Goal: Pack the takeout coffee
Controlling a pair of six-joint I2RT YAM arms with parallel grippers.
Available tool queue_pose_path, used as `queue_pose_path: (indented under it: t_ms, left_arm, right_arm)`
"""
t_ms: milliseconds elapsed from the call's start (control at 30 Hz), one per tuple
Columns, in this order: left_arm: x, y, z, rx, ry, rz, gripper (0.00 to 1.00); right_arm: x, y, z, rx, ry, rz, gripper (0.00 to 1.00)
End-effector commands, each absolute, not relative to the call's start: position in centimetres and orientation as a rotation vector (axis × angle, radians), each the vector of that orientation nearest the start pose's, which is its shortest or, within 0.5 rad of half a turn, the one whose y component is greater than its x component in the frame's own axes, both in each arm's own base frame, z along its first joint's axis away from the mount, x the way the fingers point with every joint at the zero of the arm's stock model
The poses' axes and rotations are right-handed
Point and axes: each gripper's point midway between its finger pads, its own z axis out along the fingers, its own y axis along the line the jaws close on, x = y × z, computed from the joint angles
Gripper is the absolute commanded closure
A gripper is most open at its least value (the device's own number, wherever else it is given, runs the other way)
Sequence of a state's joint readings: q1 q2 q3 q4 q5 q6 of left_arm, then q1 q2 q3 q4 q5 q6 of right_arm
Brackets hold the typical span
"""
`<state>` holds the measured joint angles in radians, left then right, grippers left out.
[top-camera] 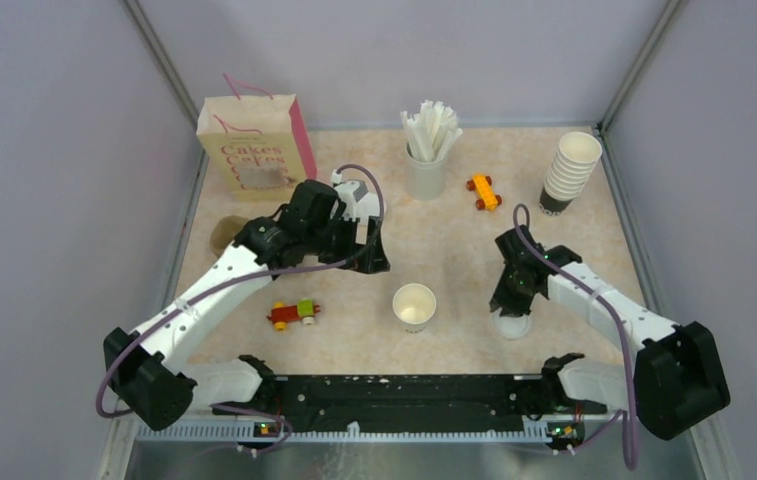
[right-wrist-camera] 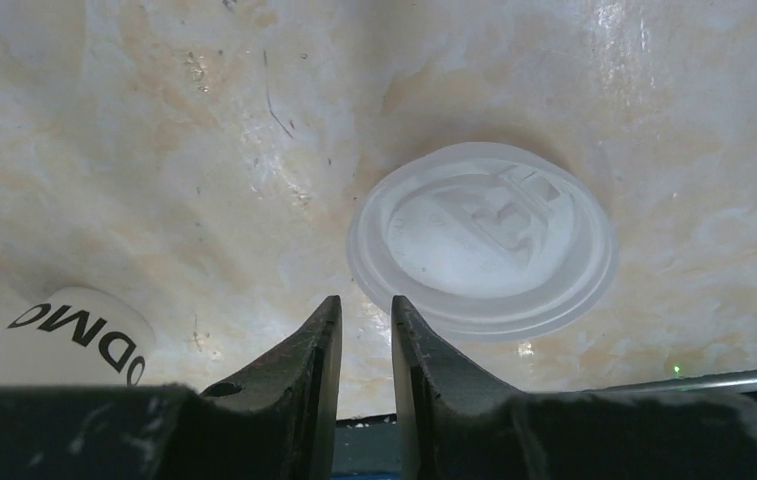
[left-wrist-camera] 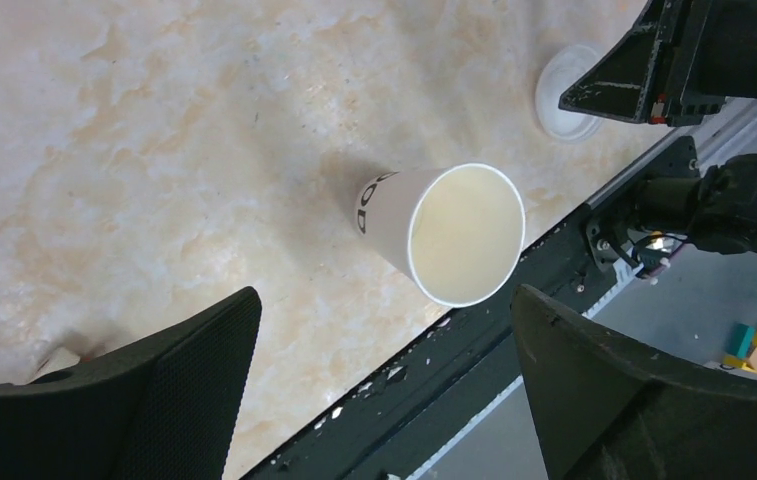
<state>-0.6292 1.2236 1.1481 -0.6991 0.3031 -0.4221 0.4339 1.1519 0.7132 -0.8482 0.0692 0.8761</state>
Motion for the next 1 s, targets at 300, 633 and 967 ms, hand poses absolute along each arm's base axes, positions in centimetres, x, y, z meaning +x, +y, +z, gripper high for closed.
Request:
queue_pose_path:
  t_ms: [300,633,967]
  left_arm:
    - [21.6,-22.6,24.0,0.452,2.304,-0.775,0.01]
    - [21.5,-23.0,24.8,0.496,2.262,-0.808,0.05]
    - [21.4,-24.4,27.2,0.548,2.163,-0.905,0.08]
  right_arm:
    - [19.2,11.0,2.3,0.611,2.833,0.083,0.78]
    - [21.1,12.4,3.9,0.468,2.806,0.145,1.00]
    - [22.4,18.8,15.0,0.253,2.635,0.723,1.00]
